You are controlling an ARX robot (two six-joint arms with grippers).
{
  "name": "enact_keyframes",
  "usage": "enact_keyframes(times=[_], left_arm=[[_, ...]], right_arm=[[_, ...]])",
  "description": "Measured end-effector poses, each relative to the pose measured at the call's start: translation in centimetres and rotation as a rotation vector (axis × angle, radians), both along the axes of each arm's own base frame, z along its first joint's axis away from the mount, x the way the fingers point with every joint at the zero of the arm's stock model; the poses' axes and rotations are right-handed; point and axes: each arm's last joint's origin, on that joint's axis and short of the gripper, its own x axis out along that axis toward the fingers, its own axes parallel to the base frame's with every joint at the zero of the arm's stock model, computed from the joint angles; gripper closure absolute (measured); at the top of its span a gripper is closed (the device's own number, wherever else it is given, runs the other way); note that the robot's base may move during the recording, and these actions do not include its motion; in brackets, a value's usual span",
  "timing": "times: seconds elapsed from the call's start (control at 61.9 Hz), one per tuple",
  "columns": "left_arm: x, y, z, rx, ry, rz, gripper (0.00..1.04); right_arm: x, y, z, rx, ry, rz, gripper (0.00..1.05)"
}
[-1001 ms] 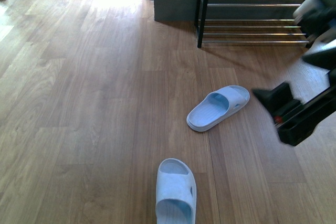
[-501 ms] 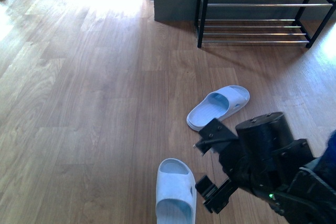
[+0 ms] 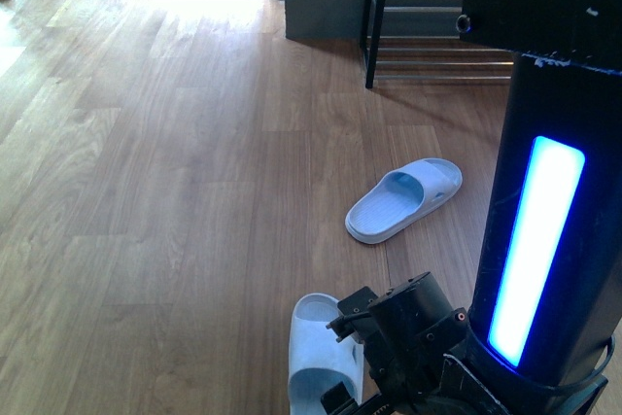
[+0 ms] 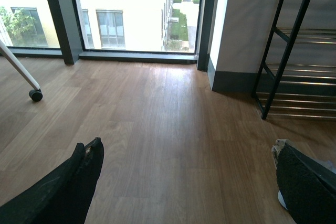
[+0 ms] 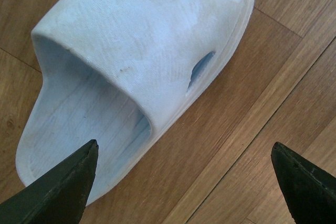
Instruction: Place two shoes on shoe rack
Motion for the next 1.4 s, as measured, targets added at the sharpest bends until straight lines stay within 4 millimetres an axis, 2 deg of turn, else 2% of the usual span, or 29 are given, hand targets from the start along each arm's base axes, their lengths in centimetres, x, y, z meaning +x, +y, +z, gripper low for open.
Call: enact_keyframes(times=[0.339,1.243,1.276,1.356,1.405], left_arm=[[0.0,0.0,0.0,0.000,0.000,0.000,0.09],[0.0,0.0,0.0,0.000,0.000,0.000,0.09],[0.0,0.0,0.0,0.000,0.000,0.000,0.09],[0.0,0.0,0.0,0.000,0.000,0.000,0.09],[0.0,0.0,0.0,0.000,0.000,0.000,0.09]], right_arm=[[0.0,0.0,0.1,0.012,-0.015,-0.057,0.09],[-0.1,-0.1,0.0,0.003,-0.001,-0.053,0.09],[-0.2,-0.2,-0.1,-0.008,-0.027,-0.050,0.09],[0.2,0.1,-0.7,0.024,-0.248,-0.065,0.09],[0.5,0.3,-1.0,0.045,-0.289,-0.059,0.09]])
